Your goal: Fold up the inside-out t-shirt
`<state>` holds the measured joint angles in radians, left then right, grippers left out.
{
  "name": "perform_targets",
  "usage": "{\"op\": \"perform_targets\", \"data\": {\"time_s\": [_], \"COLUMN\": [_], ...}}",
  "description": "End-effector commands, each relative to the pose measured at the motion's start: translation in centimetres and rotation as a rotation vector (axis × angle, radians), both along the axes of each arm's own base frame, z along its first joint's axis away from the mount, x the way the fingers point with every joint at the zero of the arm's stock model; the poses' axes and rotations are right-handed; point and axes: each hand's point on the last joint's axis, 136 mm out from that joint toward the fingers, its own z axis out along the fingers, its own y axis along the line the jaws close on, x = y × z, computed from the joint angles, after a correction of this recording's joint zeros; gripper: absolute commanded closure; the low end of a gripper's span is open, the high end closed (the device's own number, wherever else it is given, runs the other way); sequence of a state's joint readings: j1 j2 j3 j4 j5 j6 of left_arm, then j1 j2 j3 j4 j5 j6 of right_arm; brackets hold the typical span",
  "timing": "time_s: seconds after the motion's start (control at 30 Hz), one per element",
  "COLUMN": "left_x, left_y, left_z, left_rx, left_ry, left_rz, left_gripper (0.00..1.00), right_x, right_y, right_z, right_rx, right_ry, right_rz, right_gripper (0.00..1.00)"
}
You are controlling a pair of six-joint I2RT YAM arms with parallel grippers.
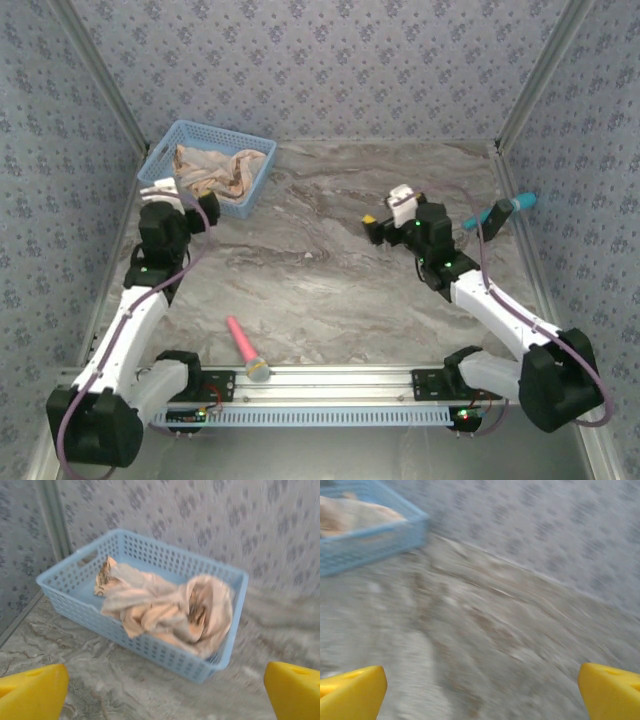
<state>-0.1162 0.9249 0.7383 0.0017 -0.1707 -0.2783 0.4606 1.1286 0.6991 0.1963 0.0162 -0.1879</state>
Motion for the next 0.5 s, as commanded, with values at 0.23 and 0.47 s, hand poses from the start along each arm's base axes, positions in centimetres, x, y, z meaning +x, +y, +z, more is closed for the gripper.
{"op": "perform_targets", "data": {"time_s": [0.23, 0.47], "left_x": [9.2, 13.7], "left_y": [-0.9, 1.2], "left_z": [-4.5, -12.7], "left_rx": [-0.098, -0.088], "left_ry": [0.429, 0.743], "left_rz": [-0.022, 0.099], "left_gripper": [0.00, 0.04], "right_x": [-1.4, -1.7], "right_y": [3.7, 4.4], "right_z": [-1.8, -2.2], "right_rx": [0.165, 0.109], "right_ry": [0.361, 0.399], "right_rz": [0.065, 0.059], "right_gripper": [0.00, 0.00]}}
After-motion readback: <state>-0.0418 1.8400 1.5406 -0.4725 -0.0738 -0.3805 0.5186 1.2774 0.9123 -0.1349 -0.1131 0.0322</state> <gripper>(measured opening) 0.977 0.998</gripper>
